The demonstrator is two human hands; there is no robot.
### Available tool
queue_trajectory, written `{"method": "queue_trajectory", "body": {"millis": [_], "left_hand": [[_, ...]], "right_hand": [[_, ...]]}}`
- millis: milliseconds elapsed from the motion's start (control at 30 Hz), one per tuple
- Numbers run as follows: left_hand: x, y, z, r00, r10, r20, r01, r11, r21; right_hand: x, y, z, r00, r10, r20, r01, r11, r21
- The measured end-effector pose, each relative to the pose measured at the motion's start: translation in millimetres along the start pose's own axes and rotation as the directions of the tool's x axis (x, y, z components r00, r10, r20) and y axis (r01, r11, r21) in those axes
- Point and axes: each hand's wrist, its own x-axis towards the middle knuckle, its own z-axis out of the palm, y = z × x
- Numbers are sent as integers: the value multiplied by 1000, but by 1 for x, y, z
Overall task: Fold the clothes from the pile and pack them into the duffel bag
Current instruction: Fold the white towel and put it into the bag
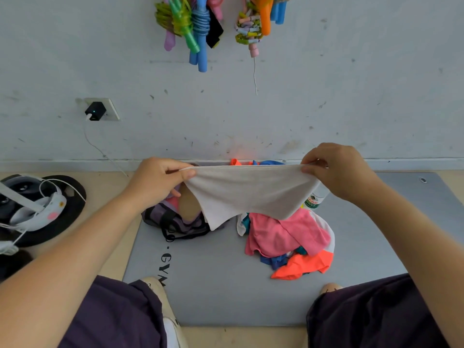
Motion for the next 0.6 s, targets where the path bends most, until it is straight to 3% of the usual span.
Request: {"method": "queue_trajectory", "body": {"millis": [167, 300, 500, 600], "left_hand": [[1, 5, 4, 998, -65, 0, 62, 950, -308], [2, 10, 7, 992, -118, -44, 87, 899, -429], [3, 8, 2, 977, -44, -207, 17, 991, -130], [1, 7, 1, 966, 33, -257, -25, 999, 36]], "right_hand": [[-1, -4, -2, 994, -23, -111, 33, 995, 90], [-1, -2, 2, 997, -37, -64, 41, 997, 63], [0, 2, 2, 986, 155, 67, -166, 964, 207], [-1, 2, -2, 978, 163, 128, -195, 933, 302]]}}
